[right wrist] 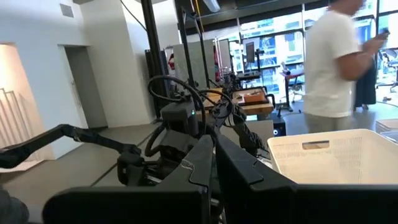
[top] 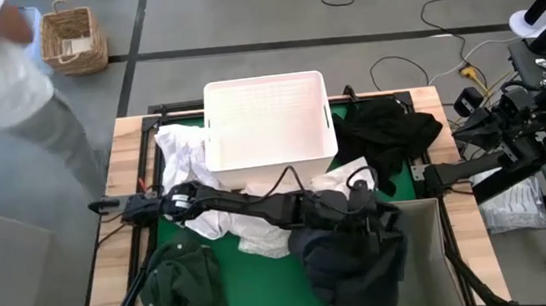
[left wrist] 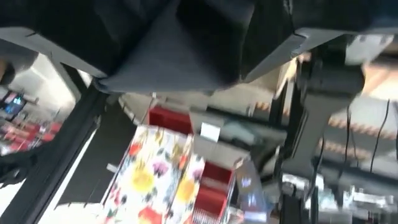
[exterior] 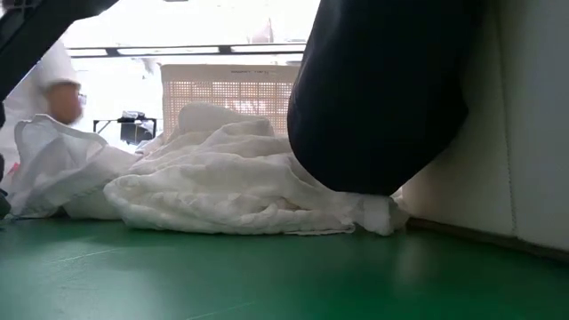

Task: Pick and place trash into bin
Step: Put the black shorts into the white fabric storage bin

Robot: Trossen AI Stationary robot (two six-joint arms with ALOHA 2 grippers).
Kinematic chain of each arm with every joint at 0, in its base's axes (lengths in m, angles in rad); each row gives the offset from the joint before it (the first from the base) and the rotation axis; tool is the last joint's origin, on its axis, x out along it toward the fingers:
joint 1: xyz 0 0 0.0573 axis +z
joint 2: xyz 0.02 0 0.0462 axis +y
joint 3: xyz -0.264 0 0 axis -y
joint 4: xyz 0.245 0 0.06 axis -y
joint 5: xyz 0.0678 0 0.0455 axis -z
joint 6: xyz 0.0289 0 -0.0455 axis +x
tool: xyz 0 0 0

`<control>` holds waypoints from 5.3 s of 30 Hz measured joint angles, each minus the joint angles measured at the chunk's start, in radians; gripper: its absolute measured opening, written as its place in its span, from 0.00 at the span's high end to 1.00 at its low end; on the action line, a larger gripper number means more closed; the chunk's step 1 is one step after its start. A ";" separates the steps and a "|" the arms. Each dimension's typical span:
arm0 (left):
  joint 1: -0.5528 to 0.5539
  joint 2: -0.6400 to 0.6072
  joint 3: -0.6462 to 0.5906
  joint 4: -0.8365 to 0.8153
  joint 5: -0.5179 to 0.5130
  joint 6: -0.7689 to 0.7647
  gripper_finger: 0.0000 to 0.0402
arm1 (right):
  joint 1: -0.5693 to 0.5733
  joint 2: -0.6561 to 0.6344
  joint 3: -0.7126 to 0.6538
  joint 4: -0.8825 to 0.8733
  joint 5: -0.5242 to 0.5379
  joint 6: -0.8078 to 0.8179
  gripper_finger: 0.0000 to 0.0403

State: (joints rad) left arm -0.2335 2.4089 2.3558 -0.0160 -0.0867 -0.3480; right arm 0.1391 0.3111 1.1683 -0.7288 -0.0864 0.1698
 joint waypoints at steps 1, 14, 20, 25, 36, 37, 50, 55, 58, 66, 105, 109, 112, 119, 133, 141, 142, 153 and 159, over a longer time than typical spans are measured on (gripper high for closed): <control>-0.001 -0.008 0.000 -0.030 0.003 -0.002 0.20 | 0.000 0.000 0.000 0.000 0.000 0.004 0.97; -0.031 -0.157 0.000 -0.559 0.026 -0.058 0.20 | 0.000 0.000 0.000 -0.028 0.000 0.012 0.97; -0.082 -0.248 0.000 -0.790 0.047 0.028 0.20 | 0.000 0.000 -0.002 -0.029 0.000 0.012 0.97; -0.173 -0.283 0.000 -0.958 -0.151 0.177 0.20 | 0.000 0.000 -0.002 -0.035 0.000 0.012 0.97; -0.284 -0.240 -0.034 -1.083 -0.478 0.076 0.20 | 0.000 0.000 -0.007 -0.034 0.000 0.029 0.97; -0.286 -0.230 -0.042 -1.091 -0.497 0.055 0.20 | 0.000 0.000 -0.008 -0.034 0.000 0.030 0.97; -0.280 -0.219 -0.225 -0.916 -0.571 0.011 0.20 | 0.000 0.011 -0.015 -0.032 0.001 0.042 0.97; -0.280 -0.219 -0.315 -0.855 -0.695 0.021 0.23 | 0.000 0.015 -0.015 -0.029 0.003 0.042 0.97; -0.281 -0.219 -0.355 -0.803 -0.738 0.030 0.31 | 0.000 0.018 -0.015 -0.029 0.003 0.043 0.97; -0.283 -0.218 -0.429 -0.726 -0.767 0.078 0.82 | 0.000 0.018 -0.015 -0.029 0.003 0.052 0.97; -0.206 -0.225 -0.002 -0.569 -0.480 0.576 1.00 | 0.000 0.017 -0.022 -0.030 0.000 0.047 0.97; -0.187 -0.225 -0.002 -0.479 -0.405 0.619 1.00 | 0.000 0.017 -0.022 -0.030 0.000 0.043 0.97; -0.174 -0.221 -0.002 -0.420 -0.368 0.623 1.00 | 0.000 0.017 -0.022 -0.030 0.001 0.038 0.97; -0.151 -0.219 -0.002 -0.301 -0.243 0.624 1.00 | 0.000 0.016 -0.022 -0.030 0.001 0.027 0.97; -0.114 -0.141 0.000 -0.216 -0.112 0.575 1.00 | 0.000 0.016 -0.022 -0.029 0.001 0.013 0.97; -0.113 -0.130 -0.002 -0.213 -0.117 0.562 1.00 | 0.000 0.016 -0.022 -0.029 0.001 0.010 0.97; -0.113 -0.130 -0.002 -0.213 -0.131 0.550 1.00 | 0.000 0.016 -0.022 -0.029 0.001 0.009 0.97; -0.113 -0.130 -0.002 -0.230 -0.165 0.522 0.73 | 0.000 0.016 -0.022 -0.029 0.001 0.003 0.97; -0.114 -0.130 -0.002 -0.228 -0.219 0.482 0.51 | 0.000 0.016 -0.022 -0.029 0.001 0.003 0.97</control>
State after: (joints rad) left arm -0.3477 2.2787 2.3543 -0.2437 -0.3058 0.1344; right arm 0.1394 0.3275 1.1461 -0.7579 -0.0853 0.1726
